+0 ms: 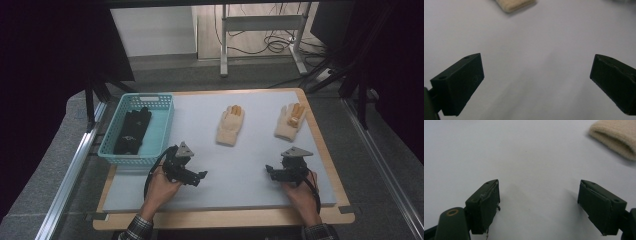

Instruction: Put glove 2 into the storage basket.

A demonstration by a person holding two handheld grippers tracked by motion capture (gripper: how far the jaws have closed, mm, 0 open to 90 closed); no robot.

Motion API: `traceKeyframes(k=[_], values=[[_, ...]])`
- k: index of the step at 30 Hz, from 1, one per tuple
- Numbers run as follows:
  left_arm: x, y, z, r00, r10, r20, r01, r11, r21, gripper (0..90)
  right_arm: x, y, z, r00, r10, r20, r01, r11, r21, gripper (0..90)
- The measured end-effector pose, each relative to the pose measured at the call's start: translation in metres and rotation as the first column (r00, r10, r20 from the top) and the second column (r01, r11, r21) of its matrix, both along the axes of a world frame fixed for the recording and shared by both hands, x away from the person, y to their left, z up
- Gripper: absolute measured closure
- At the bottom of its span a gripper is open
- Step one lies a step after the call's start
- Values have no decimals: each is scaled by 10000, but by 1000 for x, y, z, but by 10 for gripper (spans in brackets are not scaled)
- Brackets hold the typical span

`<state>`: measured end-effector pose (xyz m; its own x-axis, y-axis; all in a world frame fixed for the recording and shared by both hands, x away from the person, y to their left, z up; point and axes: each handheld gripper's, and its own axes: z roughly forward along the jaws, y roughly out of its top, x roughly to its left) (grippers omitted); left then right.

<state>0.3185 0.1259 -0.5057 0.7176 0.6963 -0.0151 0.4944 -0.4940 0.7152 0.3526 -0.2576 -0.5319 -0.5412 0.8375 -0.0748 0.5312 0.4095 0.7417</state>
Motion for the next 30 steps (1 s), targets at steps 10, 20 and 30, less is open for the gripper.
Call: traceKeyframes(k=[10,20,30], values=[[-17,18,-32,9968,759,-231,-749,9963,427,0,0,0,0,9999,-126,4,126,9999,-66,144],[-19,25,-45,9940,982,-479,-981,9952,39,0,3,-1,-1,9996,-177,-205,178,9998,73,127],[-19,25,-45,9940,997,-442,-997,9950,21,0,2,-1,0,9997,-157,-193,159,9998,97,132]])
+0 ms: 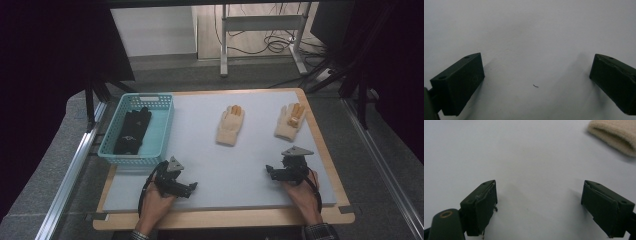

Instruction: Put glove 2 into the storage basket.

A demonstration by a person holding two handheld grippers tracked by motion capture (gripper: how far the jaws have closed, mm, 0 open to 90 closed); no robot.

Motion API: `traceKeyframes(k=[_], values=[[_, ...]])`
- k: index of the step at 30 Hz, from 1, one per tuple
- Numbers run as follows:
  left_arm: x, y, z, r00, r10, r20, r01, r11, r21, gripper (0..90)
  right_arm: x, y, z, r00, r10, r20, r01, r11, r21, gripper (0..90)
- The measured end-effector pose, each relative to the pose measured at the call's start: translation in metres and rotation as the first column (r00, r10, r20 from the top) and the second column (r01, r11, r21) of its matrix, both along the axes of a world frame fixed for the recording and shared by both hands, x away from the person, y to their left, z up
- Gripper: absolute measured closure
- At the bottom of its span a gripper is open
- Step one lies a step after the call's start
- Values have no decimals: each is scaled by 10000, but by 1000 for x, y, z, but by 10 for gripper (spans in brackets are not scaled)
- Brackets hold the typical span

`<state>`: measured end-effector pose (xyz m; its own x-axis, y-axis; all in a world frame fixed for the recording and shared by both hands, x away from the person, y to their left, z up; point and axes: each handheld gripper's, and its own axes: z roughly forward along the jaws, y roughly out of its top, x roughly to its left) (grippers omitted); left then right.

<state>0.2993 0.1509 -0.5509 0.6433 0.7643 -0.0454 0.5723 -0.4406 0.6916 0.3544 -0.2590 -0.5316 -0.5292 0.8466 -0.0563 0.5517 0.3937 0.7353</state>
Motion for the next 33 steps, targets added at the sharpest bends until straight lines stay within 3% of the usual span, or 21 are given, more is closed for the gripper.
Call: traceKeyframes(k=[7,15,23,33], values=[[0,0,0,10000,0,5,0,10000,0,0,-2,4,1,9995,305,-60,-304,9995,113,148],[0,0,0,10000,4,10,-4,10000,1,0,8,21,12,9959,897,-70,-893,9951,428,166],[0,0,0,10000,1,10,-1,10000,4,0,33,47,27,9885,1515,19,-1514,9872,493,274],[0,0,0,10000,-27,8,27,10000,30,0,75,81,31,9785,2060,82,-2062,9779,351,445]])
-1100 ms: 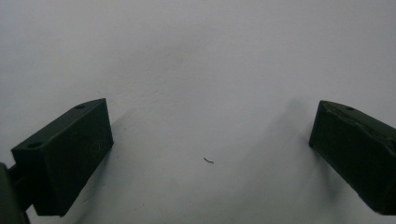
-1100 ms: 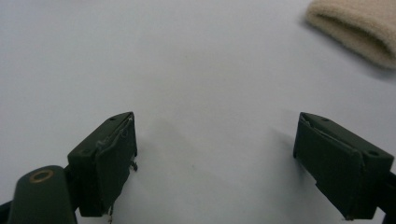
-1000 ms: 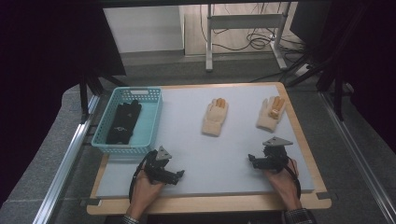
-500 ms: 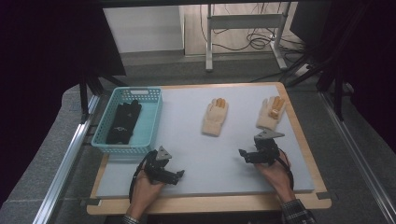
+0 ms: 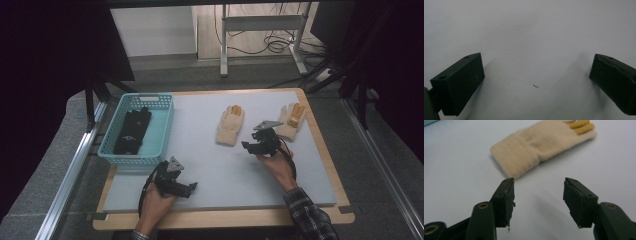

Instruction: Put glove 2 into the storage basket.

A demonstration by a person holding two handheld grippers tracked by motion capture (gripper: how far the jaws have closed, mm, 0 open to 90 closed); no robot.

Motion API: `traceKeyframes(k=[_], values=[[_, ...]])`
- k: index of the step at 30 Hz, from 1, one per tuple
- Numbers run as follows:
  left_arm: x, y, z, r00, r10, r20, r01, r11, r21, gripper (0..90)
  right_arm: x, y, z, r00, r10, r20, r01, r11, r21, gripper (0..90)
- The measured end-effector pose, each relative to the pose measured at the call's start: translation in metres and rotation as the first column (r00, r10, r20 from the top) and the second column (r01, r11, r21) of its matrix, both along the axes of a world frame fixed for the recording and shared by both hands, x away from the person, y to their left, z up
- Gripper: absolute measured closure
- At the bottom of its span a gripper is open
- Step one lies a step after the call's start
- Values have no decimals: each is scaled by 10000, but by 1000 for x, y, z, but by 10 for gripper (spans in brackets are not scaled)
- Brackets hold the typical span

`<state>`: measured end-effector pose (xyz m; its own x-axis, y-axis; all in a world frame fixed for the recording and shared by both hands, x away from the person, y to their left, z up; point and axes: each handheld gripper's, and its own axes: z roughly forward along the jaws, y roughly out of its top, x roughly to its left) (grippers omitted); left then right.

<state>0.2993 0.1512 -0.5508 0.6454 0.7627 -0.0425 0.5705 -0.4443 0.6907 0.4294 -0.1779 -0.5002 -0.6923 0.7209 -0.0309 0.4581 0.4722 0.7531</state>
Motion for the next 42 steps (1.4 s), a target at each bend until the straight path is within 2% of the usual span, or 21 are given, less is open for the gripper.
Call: traceKeyframes(k=[3,7,12,16,21,28,30,33,34,35,38,39,42], values=[[0,0,0,10000,-18,17,18,10000,0,0,10,5,-1,10000,78,58,-78,9999,-102,473],[0,0,0,10000,-21,-8,21,10000,15,0,24,10,0,9999,74,128,-72,9998,-161,467],[0,0,0,10000,-21,-9,21,10000,12,0,42,24,5,9999,151,18,-151,9999,-45,340],[0,1,0,10000,-47,-16,47,10000,54,0,56,35,6,9999,-50,158,49,10000,43,268],[0,0,0,10000,-33,-13,33,10000,36,0,71,49,0,9999,-118,69,118,9999,77,243],[0,0,0,10000,-25,-11,25,10000,6,0,89,67,-7,9998,-169,72,170,9998,-127,242],[0,1,0,10000,-52,15,52,10000,27,0,92,70,-12,9998,-155,79,157,9995,-269,235],[0,0,0,10000,-20,0,20,10000,4,0,97,77,-23,9998,-25,203,50,9922,-1247,226],[0,0,0,10000,-22,3,22,10000,7,0,98,78,-27,9995,75,301,-27,9878,-1557,229],[0,1,0,10000,-53,24,53,10000,31,0,99,76,-28,9996,42,277,-5,9911,-1330,266],[0,1,0,10000,-53,21,53,10000,31,0,101,73,-28,9995,-139,-299,113,9963,-846,410],[0,0,0,10000,-51,21,51,10000,30,0,99,72,-26,9995,-127,-298,99,9956,-934,477],[0,0,0,10000,-51,20,51,10000,30,0,97,72,-24,9989,-223,-405,182,9949,-993,544]])
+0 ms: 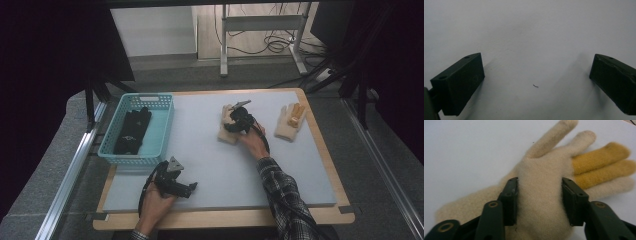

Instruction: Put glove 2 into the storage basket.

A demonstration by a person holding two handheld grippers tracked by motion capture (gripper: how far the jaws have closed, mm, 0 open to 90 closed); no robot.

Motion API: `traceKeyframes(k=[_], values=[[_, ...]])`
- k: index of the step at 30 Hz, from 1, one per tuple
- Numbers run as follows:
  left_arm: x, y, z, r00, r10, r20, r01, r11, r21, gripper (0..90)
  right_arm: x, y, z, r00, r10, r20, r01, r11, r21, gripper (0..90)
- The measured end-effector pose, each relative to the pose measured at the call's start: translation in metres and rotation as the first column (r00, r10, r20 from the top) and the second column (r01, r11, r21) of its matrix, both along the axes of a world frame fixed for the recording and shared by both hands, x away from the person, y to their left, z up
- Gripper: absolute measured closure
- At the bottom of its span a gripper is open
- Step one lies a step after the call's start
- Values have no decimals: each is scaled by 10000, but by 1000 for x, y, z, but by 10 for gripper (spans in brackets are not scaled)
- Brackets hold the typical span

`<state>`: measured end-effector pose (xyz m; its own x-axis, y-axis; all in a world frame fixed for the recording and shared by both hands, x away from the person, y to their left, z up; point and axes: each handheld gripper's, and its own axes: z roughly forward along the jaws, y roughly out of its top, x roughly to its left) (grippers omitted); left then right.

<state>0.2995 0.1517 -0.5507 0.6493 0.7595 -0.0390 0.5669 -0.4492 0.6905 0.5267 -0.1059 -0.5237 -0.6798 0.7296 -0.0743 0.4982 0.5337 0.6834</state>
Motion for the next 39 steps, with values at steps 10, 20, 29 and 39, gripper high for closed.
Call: traceKeyframes(k=[10,20,29,39], values=[[0,0,0,10000,-12,-14,12,10000,20,0,-15,-14,19,9996,231,141,-240,9974,683,586],[0,0,0,10000,24,-27,-24,10000,-8,0,-71,-29,59,9964,785,333,-831,9817,1714,578],[0,0,0,10000,39,-10,-39,10000,-19,0,-142,-32,53,9911,1292,316,-1326,9774,1644,562],[0,0,0,10000,19,12,-19,10000,-4,0,-172,-25,14,9892,1463,20,-1451,9792,1418,399]])
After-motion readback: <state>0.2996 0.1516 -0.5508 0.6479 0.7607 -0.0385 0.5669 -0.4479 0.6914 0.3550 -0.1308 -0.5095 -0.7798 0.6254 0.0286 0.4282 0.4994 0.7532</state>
